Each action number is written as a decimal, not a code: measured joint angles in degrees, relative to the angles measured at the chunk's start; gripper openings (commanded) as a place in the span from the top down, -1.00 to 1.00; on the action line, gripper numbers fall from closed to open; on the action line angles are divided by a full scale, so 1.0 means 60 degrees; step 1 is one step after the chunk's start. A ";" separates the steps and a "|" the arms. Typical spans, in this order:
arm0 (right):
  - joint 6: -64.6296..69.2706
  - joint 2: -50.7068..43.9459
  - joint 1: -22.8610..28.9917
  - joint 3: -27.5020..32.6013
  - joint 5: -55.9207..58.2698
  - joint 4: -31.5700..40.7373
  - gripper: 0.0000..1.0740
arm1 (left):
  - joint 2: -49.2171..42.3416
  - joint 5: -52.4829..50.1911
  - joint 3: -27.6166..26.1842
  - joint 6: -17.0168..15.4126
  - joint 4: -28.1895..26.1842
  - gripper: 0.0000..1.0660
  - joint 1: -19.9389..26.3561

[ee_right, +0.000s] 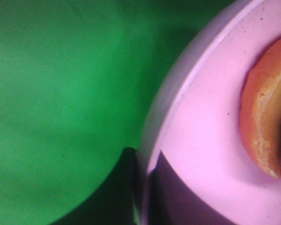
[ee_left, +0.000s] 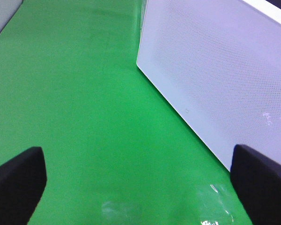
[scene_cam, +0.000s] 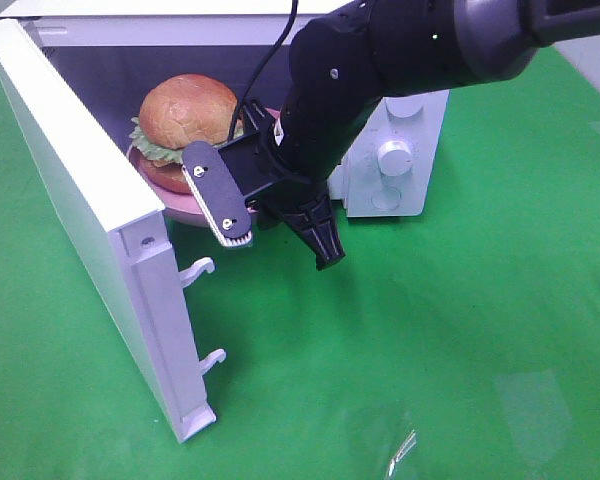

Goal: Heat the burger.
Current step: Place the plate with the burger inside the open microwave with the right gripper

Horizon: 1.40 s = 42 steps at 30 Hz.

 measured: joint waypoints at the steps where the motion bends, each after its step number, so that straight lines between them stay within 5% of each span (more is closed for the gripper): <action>1: 0.0229 0.0143 0.0010 -0.0229 0.0086 -0.0057 1.00 | 0.0000 0.0000 0.0000 0.0000 0.0000 -0.89 0.0000; 42: 0.2569 0.2874 -0.0115 -0.4612 0.1528 -0.1003 0.98 | 0.0000 0.0000 0.0000 0.0000 0.0000 -0.89 0.0000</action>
